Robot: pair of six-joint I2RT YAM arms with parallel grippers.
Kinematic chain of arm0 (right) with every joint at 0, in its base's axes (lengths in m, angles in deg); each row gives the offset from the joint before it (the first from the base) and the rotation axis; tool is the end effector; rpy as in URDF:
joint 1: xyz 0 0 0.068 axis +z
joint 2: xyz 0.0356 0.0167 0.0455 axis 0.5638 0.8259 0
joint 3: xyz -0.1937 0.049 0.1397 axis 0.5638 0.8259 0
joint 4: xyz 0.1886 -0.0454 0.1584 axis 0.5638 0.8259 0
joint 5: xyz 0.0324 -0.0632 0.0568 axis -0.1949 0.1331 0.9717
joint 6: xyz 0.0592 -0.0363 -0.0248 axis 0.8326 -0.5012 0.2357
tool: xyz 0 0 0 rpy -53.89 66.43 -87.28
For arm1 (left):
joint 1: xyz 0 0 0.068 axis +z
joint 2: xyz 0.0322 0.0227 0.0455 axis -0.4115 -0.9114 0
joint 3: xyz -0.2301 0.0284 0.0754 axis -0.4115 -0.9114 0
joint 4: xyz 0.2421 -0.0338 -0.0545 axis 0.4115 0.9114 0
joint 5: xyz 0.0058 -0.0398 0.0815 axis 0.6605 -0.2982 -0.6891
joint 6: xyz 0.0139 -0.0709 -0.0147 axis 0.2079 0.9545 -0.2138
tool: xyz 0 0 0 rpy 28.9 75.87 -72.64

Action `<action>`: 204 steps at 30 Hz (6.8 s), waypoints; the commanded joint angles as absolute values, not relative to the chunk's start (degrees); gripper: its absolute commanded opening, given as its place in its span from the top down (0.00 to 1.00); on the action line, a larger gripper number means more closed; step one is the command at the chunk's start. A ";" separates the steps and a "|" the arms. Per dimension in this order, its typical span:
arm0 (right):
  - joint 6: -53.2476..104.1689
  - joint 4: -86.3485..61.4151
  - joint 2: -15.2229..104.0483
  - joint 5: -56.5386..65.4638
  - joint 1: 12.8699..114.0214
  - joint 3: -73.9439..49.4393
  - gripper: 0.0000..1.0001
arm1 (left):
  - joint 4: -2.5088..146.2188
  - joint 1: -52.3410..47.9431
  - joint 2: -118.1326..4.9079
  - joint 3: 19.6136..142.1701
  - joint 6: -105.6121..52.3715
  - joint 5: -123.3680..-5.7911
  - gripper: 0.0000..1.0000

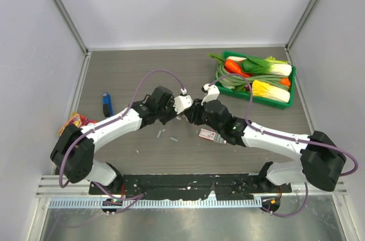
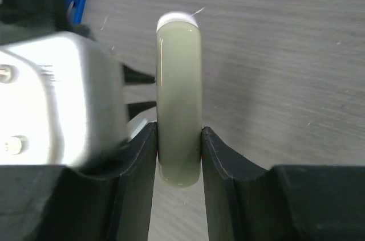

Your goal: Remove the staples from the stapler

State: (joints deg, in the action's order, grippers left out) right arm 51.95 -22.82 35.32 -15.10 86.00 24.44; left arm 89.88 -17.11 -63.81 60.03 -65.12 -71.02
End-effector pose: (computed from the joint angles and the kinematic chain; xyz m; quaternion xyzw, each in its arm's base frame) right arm 0.1955 0.2269 0.2059 -0.0763 0.8292 0.3055 0.4618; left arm 0.2331 -0.2081 0.1761 0.5276 0.7671 -0.0607 0.3599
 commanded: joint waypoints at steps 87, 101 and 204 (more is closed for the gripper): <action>24.18 8.65 48.66 -14.08 84.07 14.34 0.15 | 116.76 10.59 -57.49 69.28 -55.51 -46.91 0.00; 23.92 9.26 54.91 -13.11 83.63 13.73 0.19 | 116.76 10.50 -57.41 69.46 -56.13 -47.53 0.00; 54.86 7.42 44.81 -19.62 94.52 21.81 0.99 | 108.32 -2.41 -62.86 60.57 -58.41 -60.54 0.00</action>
